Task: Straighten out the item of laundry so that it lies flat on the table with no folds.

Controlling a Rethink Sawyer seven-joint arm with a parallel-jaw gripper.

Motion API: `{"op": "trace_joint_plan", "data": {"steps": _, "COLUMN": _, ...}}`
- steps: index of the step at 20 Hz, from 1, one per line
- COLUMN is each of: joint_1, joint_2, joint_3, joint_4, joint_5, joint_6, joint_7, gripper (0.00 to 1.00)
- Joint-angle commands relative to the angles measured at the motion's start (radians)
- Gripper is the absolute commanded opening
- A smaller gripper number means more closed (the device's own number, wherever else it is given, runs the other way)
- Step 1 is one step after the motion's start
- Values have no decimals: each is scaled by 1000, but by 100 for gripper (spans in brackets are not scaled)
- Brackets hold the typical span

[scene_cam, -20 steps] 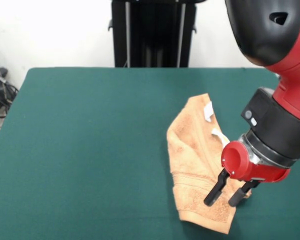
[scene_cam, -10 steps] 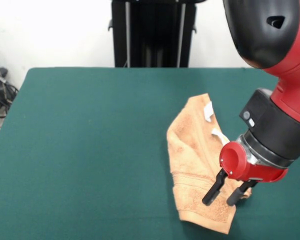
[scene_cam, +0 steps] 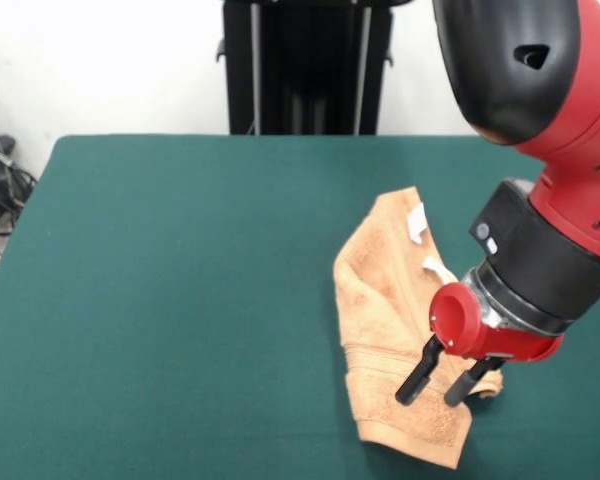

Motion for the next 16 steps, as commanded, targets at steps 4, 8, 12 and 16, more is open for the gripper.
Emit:
{"op": "trace_joint_plan", "data": {"steps": 4, "joint_1": -15, "joint_2": 1, "joint_3": 74, "joint_4": 151, "joint_5": 41, "joint_6": -28, "joint_7": 242, "gripper": 100}}
{"op": "trace_joint_plan", "data": {"steps": 8, "joint_1": -20, "joint_2": -6, "joint_3": 80, "joint_4": 152, "joint_5": 52, "joint_6": -8, "joint_7": 229, "gripper": 100}}
{"op": "trace_joint_plan", "data": {"steps": 12, "joint_1": -16, "joint_2": -6, "joint_3": 68, "joint_4": 129, "joint_5": 53, "joint_6": 44, "joint_7": 205, "gripper": 100}}
{"op": "trace_joint_plan", "data": {"steps": 16, "joint_1": 3, "joint_2": -1, "joint_3": 52, "joint_4": 107, "joint_5": 55, "joint_6": 82, "joint_7": 230, "gripper": 100}}
